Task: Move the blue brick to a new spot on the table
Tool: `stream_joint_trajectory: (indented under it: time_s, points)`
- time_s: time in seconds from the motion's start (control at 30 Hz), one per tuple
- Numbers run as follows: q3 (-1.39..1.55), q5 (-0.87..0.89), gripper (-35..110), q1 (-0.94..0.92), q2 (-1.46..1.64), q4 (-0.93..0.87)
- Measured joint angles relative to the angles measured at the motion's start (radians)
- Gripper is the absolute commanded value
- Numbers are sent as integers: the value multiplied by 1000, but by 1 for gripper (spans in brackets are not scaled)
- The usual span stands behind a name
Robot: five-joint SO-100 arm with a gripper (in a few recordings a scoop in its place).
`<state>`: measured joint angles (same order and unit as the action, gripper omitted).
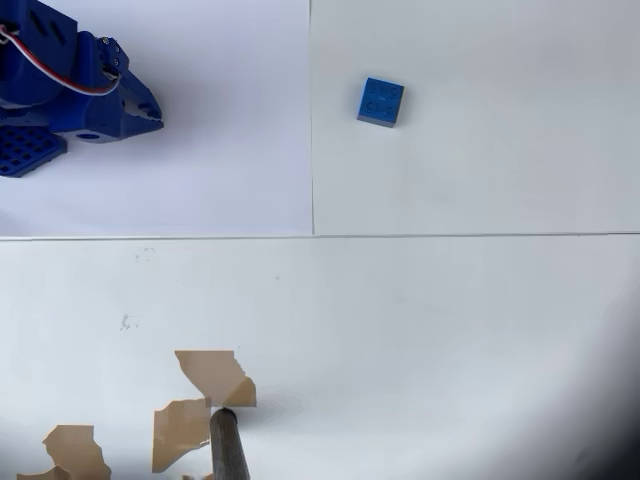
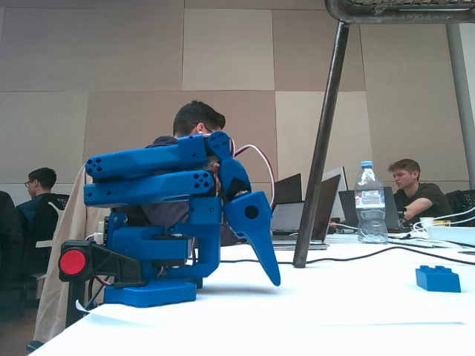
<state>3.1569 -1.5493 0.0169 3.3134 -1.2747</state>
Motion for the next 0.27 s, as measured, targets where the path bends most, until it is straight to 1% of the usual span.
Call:
stream_joint_trajectory:
  time_s: [0.13,0.2,0.27]
  points:
    - [32,-12,7,-75,25,58]
    - [32,-11,6,-97,25,60]
    - [32,37,5,-94,25,69]
